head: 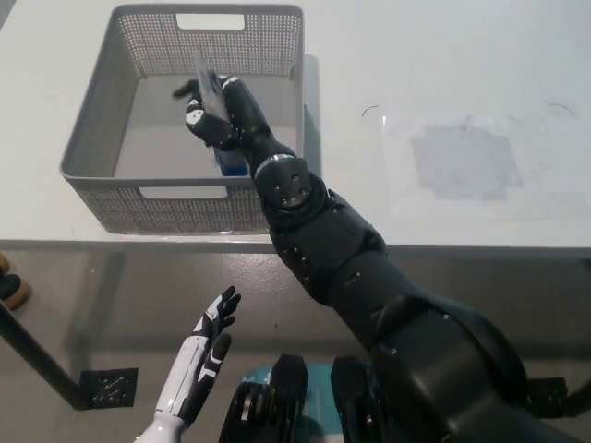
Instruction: Use the right hand to pick up a shampoo and place it into a container on the left side
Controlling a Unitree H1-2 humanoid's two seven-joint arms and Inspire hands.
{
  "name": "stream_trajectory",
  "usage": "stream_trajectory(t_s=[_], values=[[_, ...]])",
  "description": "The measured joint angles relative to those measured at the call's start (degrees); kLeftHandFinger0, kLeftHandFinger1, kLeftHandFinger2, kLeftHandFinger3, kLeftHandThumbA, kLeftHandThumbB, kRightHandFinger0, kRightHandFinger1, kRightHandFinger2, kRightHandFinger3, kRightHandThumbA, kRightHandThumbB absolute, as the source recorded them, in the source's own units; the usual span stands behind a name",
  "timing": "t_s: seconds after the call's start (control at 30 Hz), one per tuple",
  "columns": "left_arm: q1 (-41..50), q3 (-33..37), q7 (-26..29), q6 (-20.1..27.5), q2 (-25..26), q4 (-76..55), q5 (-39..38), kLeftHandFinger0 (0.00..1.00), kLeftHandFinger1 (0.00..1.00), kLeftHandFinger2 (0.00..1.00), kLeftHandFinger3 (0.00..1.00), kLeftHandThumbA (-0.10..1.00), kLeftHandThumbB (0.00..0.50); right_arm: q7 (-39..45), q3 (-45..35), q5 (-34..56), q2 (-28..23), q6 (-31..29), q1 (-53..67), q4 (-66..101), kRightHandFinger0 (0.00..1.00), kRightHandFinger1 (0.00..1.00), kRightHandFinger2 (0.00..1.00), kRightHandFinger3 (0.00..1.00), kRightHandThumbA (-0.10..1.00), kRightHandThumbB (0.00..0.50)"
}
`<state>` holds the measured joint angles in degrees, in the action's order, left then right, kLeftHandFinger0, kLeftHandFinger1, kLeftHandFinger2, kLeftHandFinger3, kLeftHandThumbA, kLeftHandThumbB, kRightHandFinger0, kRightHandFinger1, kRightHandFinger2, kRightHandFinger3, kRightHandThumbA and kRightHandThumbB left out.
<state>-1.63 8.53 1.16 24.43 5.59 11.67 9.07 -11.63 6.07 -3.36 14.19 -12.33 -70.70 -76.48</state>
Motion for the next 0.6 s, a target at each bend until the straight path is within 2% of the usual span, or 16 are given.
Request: stream_trajectory(t_s=[0.03, 0.07, 0.13, 0.4, 0.53, 0.6], values=[[-0.02, 0.00, -0.06, 0.00, 0.00, 0.00, 0.08, 1.00, 1.00, 1.00, 1.00, 1.00, 0.309, 0.64, 0.00, 0.01, -0.35, -0.16, 0.00, 0.01, 1.00, 1.00, 1.00, 1.00, 0.80, 0.390], [-0.04, 0.00, -0.08, 0.01, 0.00, 0.01, 0.16, 1.00, 1.00, 1.00, 1.00, 1.00, 0.302, 1.11, 0.01, 0.00, -0.60, -0.21, 0.00, 0.02, 1.00, 1.00, 1.00, 1.00, 0.84, 0.404], [-0.21, 0.00, -0.09, 0.01, 0.01, 0.07, 0.30, 1.00, 1.00, 1.00, 1.00, 1.00, 0.294, 2.12, -0.01, 0.01, -1.19, -0.30, -0.01, 0.02, 1.00, 1.00, 1.00, 1.00, 0.90, 0.400], [-1.07, 0.01, -0.22, 0.02, 0.02, 0.08, 0.43, 1.00, 1.00, 1.00, 1.00, 1.00, 0.272, 4.86, -0.37, 0.08, -2.72, -0.43, -0.01, 0.14, 1.00, 1.00, 1.00, 1.00, 0.97, 0.392], [-1.11, 0.05, -0.22, 0.03, 0.03, 0.08, 0.65, 1.00, 1.00, 1.00, 1.00, 1.00, 0.281, 5.55, -0.86, 0.16, -3.04, -0.94, -0.01, 0.63, 1.00, 1.00, 1.00, 1.00, 0.99, 0.409], [-1.14, 0.07, -0.22, 0.02, 0.03, 0.08, 0.78, 1.00, 1.00, 1.00, 1.00, 1.00, 0.284, 5.99, -1.92, 0.51, -3.31, -1.42, 0.08, 2.38, 1.00, 1.00, 1.00, 1.00, 1.00, 0.396]])
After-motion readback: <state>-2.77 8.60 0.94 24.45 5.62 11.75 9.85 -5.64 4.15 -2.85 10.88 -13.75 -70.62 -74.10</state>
